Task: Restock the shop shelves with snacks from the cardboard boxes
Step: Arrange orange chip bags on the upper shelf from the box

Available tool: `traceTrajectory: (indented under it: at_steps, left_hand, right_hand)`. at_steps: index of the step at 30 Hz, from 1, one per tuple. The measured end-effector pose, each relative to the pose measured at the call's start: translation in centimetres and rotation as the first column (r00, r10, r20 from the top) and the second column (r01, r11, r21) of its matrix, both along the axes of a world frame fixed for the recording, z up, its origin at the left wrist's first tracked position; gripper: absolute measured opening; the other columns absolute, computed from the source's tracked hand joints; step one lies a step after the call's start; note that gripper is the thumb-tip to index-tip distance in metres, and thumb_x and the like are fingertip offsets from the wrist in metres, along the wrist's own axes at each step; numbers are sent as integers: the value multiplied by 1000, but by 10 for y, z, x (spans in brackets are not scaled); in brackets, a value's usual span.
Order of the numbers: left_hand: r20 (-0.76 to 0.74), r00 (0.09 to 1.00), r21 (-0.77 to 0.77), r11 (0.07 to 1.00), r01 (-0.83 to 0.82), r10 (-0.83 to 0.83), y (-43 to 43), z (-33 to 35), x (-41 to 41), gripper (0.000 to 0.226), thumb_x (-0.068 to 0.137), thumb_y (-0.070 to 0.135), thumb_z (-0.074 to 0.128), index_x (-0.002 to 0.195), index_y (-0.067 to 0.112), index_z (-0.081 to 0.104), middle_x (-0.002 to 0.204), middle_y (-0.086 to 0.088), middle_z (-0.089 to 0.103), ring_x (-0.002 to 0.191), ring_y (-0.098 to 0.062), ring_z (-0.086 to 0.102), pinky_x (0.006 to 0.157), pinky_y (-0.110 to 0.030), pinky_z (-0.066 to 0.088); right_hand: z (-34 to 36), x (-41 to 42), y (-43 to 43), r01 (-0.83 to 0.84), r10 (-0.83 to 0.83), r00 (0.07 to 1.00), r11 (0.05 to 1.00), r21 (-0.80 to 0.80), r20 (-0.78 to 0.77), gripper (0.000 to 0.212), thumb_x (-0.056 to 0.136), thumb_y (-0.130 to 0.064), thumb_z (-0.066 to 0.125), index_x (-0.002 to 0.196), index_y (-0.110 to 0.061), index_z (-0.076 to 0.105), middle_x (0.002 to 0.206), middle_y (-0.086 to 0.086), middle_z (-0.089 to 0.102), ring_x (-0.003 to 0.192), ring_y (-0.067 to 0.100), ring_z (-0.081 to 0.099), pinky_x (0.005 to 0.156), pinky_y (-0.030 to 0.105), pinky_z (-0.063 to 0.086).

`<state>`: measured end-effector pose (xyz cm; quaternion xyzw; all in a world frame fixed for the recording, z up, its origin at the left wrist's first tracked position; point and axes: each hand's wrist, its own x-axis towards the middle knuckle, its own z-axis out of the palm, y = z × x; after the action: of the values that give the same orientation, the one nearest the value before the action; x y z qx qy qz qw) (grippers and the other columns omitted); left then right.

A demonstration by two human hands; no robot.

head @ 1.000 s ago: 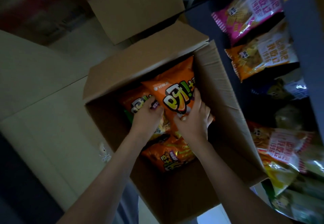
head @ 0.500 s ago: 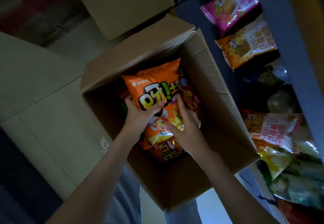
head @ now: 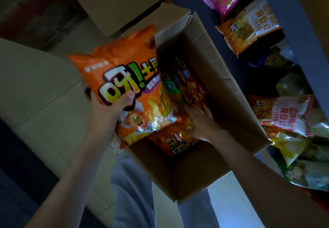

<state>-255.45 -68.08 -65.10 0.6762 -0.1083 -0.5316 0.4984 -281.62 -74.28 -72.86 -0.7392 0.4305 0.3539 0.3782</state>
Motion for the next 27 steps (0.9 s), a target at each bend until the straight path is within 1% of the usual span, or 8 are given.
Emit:
traceTrajectory:
  at_steps: [3, 7, 11, 13, 16, 20, 23, 27]
  left_hand:
    - [113, 993, -89, 996, 31, -20, -7, 9, 17, 87, 65, 46, 84, 128, -4, 50, 112, -30, 63, 96, -38, 65, 79, -49, 57]
    - [218, 976, -165, 985, 57, -20, -12, 12, 35, 32, 87, 17, 66, 116, 9, 56, 87, 7, 74, 83, -13, 71, 76, -32, 56]
    - [237, 969, -196, 974, 114, -66, -13, 14, 40, 45, 89, 12, 59, 124, -11, 43, 72, 7, 72, 65, -12, 69, 64, -26, 55]
    - [210, 976, -196, 976, 92, -50, -11, 13, 39, 40, 90, 13, 61, 122, -5, 46, 75, 8, 73, 69, -10, 70, 63, -25, 55]
    - [211, 977, -195, 980, 49, -7, -10, 26, 36, 44, 82, 28, 73, 119, 18, 52, 96, 12, 74, 97, -13, 69, 82, -31, 55]
    - [203, 979, -208, 977, 48, -5, -14, 63, 38, 45, 85, 24, 68, 126, 16, 51, 108, 5, 72, 107, -19, 66, 90, -40, 54]
    - [166, 986, -236, 972, 8, 32, -21, 119, 41, 70, 79, 31, 74, 139, 10, 43, 131, -7, 61, 120, -27, 59, 97, -49, 49]
    - [160, 987, -267, 964, 12, 32, -44, 204, 43, 76, 76, 34, 76, 139, 8, 41, 136, -12, 56, 123, -28, 56, 99, -49, 48]
  right_hand:
    - [-18, 12, 11, -354, 354, 935, 935, -14, -24, 106, 82, -54, 65, 154, -21, -5, 163, 2, 3, 149, 16, -8, 112, 47, -21]
    - [-33, 27, 17, -444, 444, 890, 896, 21, -105, 120, 72, -51, 76, 153, -21, -8, 162, 5, 4, 149, 21, -8, 114, 54, -18]
    - [-35, 29, 21, -518, 518, 837, 854, 51, -177, 124, 71, -42, 80, 152, -25, -13, 160, 9, 4, 147, 31, 6, 118, 53, -2]
    - [-31, 25, 22, -552, 542, 817, 834, 6, -197, 116, 74, -36, 79, 153, -25, -6, 159, 9, 12, 144, 32, 14, 117, 49, 6]
    - [-25, 18, 29, -565, 542, 818, 820, -90, -194, 92, 80, -31, 72, 151, -20, 15, 149, 8, 34, 139, 30, 26, 117, 44, 9]
    - [14, 14, 26, -402, 387, 916, 890, -217, -111, 83, 78, -30, 73, 145, -16, 27, 140, 11, 44, 132, 29, 35, 115, 43, 11]
    - [79, 8, 15, -118, 124, 992, 949, -293, 3, 87, 76, -41, 74, 145, -18, 27, 137, 8, 46, 130, 27, 40, 115, 41, 15]
    - [199, 2, -11, 353, -313, 934, 888, -293, 175, 86, 70, -49, 78, 137, -15, 36, 128, 10, 51, 120, 31, 49, 97, 38, 36]
